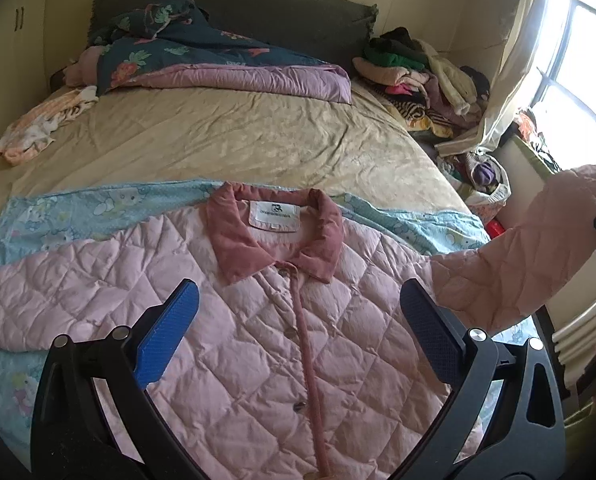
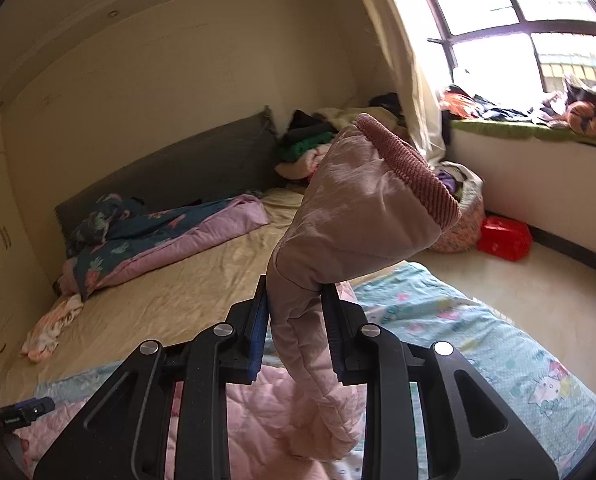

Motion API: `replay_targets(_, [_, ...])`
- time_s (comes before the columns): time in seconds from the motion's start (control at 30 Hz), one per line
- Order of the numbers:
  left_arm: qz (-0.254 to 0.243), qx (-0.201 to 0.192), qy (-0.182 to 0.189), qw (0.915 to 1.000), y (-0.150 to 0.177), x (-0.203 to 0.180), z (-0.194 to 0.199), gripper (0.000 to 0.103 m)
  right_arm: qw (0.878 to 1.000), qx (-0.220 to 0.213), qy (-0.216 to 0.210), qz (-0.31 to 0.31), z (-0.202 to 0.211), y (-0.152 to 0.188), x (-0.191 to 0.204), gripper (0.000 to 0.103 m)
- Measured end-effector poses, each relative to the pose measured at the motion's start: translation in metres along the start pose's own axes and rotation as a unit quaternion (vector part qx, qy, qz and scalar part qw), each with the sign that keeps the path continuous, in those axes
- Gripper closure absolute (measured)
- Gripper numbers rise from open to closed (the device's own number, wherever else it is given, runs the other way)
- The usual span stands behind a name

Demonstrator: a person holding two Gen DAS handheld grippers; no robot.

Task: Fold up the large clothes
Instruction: 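Lift the sleeve with the right tool and carry it toward the collar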

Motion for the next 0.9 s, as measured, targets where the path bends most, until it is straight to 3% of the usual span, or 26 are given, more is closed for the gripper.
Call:
replay_targets(0.37, [0.037, -0.007, 0.011, 0.9992, -0.006, 0.046, 0.015, 0.008, 0.997, -0.004, -0.046, 0.058, 0.007, 0.008, 0.086, 0.078])
replay_targets(0.9, [0.093, -0.028, 0.034, 0.9947, -0.01, 0.105, 0.028, 0.008, 0.989, 0.027, -0.104, 0.106, -0.016, 0.047, 0.186, 0.079])
Point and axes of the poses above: each gripper's, at about its wrist camera, not at the fingertips, and z roughly against the way its jaws point, x to its left, y to its underside, the point moved 7 cm from there along -z, roughly the way its jaws point, and after that the axes turned 5 degrees about x, right-handed, at the moved point
